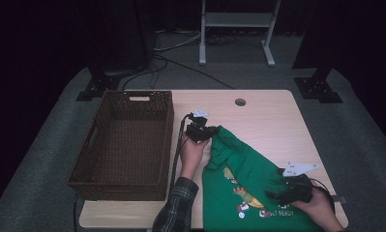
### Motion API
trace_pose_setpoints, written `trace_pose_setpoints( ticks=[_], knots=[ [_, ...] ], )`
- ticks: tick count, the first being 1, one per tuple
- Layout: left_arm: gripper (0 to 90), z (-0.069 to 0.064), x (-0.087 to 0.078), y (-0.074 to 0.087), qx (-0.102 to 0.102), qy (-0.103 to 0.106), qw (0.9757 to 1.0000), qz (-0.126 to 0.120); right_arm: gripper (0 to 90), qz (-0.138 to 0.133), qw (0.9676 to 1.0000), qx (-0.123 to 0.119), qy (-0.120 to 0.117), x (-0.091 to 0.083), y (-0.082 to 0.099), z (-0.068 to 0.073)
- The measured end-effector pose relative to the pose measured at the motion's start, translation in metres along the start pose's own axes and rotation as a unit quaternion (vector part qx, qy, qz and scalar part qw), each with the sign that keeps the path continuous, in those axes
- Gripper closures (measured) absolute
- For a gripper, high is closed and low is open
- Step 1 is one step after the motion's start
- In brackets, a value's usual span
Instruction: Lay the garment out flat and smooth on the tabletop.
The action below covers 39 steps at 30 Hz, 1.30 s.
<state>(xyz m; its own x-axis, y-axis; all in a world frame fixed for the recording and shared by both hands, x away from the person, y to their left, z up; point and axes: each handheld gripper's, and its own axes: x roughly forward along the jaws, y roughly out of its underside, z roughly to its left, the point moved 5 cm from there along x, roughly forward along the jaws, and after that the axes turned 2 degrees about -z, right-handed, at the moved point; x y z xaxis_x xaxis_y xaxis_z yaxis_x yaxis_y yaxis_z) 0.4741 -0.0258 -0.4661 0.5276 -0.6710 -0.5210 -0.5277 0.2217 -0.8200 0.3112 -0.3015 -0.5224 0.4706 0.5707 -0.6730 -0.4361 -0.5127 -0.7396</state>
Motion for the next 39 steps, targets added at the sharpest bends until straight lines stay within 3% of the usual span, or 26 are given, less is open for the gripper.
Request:
trace_pose_setpoints(
  ticks=[18, 23, 30, 35, 39],
  knots=[
    [84.4, 0.012, 0.013, 0.0, 0.016, -0.028, 0.9994, 0.01, 0.0, 0.0, 1.0, 0.0, 0.0, 0.0, 0.0, 0.0],
    [84.1, 0.018, 0.006, -0.004, 0.018, -0.048, 0.9987, -0.002, 0.0, 0.0, 1.0, 0.0, 0.0, 0.0, 0.0, 0.0],
    [82.2, 0.005, -0.006, -0.005, 0.03, -0.037, 0.9989, -0.004, 0.0, 0.001, 1.0, 0.001, 0.0, 0.0, 0.0, 0.0],
    [80.2, -0.011, -0.009, 0.003, 0.035, -0.019, 0.9992, -0.001, 0.0, 0.0, 1.0, 0.0, 0.0, 0.0, 0.0, 0.0],
    [79.1, -0.024, -0.006, 0.013, 0.028, 0.002, 0.9996, -0.002, 0.0, 0.001, 1.0, 0.001, 0.0, 0.0, 0.0, 0.0]
  ],
)
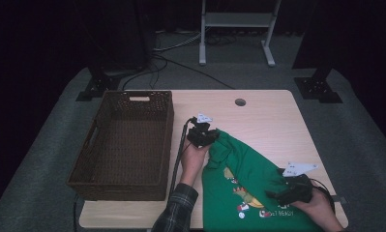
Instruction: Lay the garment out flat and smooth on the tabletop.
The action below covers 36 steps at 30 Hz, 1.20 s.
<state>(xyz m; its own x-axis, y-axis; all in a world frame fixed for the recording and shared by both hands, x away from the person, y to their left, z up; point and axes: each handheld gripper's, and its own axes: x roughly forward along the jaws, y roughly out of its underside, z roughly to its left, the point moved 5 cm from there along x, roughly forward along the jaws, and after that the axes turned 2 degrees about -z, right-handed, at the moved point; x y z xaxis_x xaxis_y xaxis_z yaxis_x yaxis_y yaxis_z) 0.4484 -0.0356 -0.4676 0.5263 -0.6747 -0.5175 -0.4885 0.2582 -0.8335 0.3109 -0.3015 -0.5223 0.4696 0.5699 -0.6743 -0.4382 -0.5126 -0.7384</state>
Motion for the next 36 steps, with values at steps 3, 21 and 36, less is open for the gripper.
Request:
trace_pose_setpoints(
  ticks=[3, 21, 36],
  knots=[
    [78.2, -0.007, 0.003, 0.004, 0.004, 0.007, 1.0, 0.003, 0.0, 0.0, 1.0, 0.0, 0.0, 0.0, 0.0, 0.0],
    [74.9, -0.044, 0.033, 0.022, 0.028, 0.034, 0.9986, 0.031, 0.0, 0.0, 1.0, 0.008, 0.006, -0.011, 0.01, -0.009],
    [87.8, -0.047, 0.051, 0.028, 0.039, 0.009, 0.9975, 0.059, 0.0, 0.0, 1.0, 0.006, 0.006, -0.011, 0.011, -0.009]
  ],
)
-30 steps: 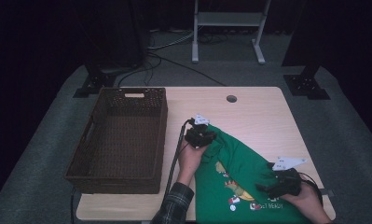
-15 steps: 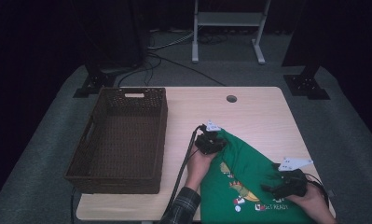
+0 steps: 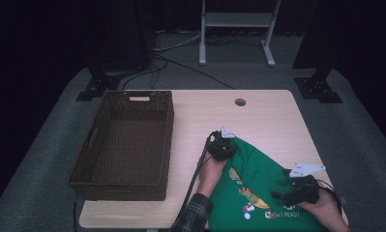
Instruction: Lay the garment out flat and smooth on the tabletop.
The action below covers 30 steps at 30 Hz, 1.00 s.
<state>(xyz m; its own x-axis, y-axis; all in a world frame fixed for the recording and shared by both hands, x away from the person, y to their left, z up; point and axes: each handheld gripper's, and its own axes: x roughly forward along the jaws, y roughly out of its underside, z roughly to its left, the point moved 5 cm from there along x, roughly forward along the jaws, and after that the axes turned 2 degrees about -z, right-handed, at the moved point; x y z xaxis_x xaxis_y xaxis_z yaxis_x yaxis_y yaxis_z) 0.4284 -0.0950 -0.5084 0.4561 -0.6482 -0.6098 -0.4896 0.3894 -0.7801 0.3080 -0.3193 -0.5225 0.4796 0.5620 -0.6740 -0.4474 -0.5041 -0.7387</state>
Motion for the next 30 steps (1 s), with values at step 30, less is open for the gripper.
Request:
trace_pose_setpoints(
  ticks=[30],
  knots=[
    [87.9, 0.01, -0.04, -0.019, -0.022, 0.012, 0.9979, -0.06, 0.0, 0.0, 1.0, 0.0, 0.001, 0.0, 0.0, 0.0]
  ],
)
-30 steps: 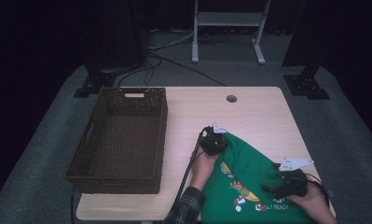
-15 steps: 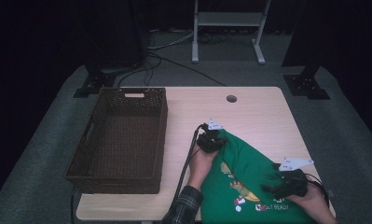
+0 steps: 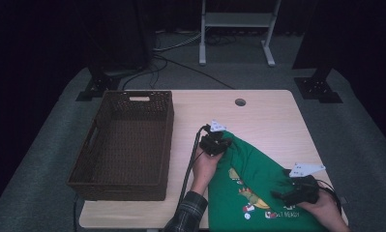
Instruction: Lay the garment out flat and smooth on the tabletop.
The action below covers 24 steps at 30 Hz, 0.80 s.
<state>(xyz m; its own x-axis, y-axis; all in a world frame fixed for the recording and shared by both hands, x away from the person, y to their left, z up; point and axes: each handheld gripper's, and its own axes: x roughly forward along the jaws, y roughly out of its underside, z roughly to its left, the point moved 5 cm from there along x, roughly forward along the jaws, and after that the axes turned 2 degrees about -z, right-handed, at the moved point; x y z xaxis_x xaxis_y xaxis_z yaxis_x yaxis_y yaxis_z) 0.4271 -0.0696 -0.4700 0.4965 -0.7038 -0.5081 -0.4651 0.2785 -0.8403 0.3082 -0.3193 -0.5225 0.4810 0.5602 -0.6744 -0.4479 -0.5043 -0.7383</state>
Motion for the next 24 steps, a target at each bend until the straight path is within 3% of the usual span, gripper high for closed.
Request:
trace_pose_setpoints(
  ticks=[24],
  knots=[
    [87.9, 0.03, -0.037, 0.002, -0.013, -0.042, 0.9989, -0.018, 0.0, 0.0, 1.0, -0.001, 0.0, 0.0, 0.0, 0.0]
  ],
)
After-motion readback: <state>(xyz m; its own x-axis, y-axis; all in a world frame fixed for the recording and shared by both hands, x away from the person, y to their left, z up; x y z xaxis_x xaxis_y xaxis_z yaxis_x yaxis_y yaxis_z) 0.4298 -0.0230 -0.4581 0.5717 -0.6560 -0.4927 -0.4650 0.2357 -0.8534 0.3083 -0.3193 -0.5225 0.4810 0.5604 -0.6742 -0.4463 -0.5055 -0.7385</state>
